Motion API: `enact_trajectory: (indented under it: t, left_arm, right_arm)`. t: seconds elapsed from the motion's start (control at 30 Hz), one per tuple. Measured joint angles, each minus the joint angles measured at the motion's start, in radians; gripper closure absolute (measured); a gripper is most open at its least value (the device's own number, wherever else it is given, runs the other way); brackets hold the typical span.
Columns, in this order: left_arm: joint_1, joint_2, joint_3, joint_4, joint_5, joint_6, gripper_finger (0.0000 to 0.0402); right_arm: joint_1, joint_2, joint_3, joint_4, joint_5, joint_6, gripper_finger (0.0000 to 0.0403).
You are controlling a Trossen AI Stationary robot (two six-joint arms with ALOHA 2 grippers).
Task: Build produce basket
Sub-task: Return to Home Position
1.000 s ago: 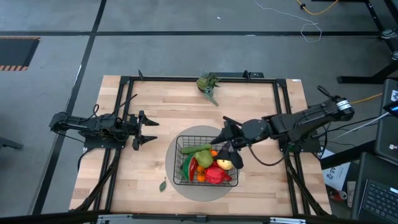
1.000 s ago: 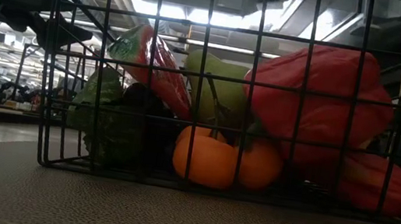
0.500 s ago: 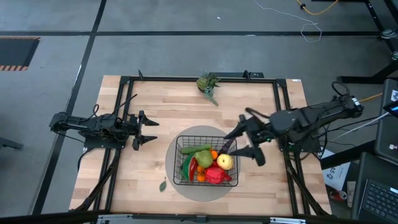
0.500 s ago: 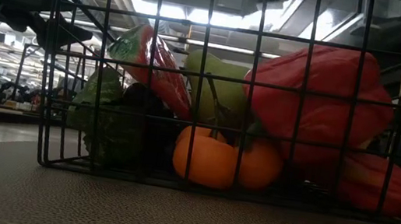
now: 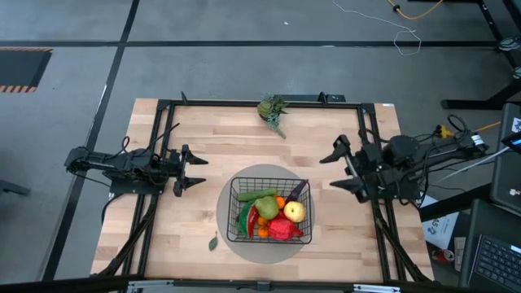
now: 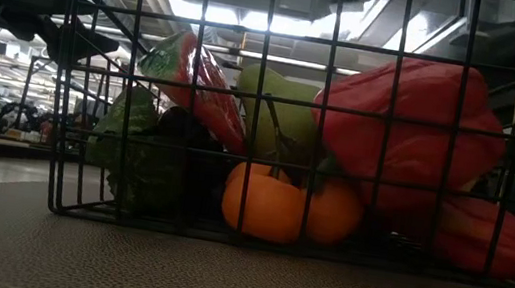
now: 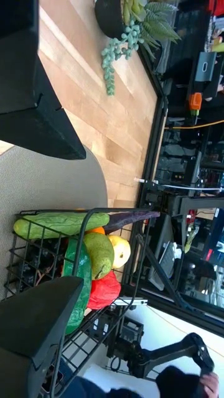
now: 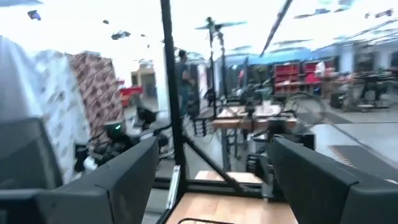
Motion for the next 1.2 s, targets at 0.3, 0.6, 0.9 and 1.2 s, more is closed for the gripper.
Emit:
enact_trajectory:
  t: [0.3, 0.6, 0.9, 1.2]
  left_arm:
    - [0.0, 0.0, 0.0, 0.0, 0.0, 0.0, 0.0086]
    - [0.0, 0.0, 0.0, 0.0, 0.0, 0.0, 0.0086]
    - [0.0, 0.0, 0.0, 0.0, 0.0, 0.0, 0.0086]
    - [0.0, 0.0, 0.0, 0.0, 0.0, 0.0, 0.0086]
  right_arm:
    - [-0.092, -0.186, -0.258, 0.124, -0.114, -0.005, 0.0095]
    - [-0.235, -0.4, -0.434, 0.112, -0.216, 0.015, 0.0096]
    - [-0.345, -0.577, -0.461, 0.037, -0.259, 0.041, 0.0096]
    - [-0.34, -0.73, -0.461, -0.262, -0.147, 0.062, 0.0095]
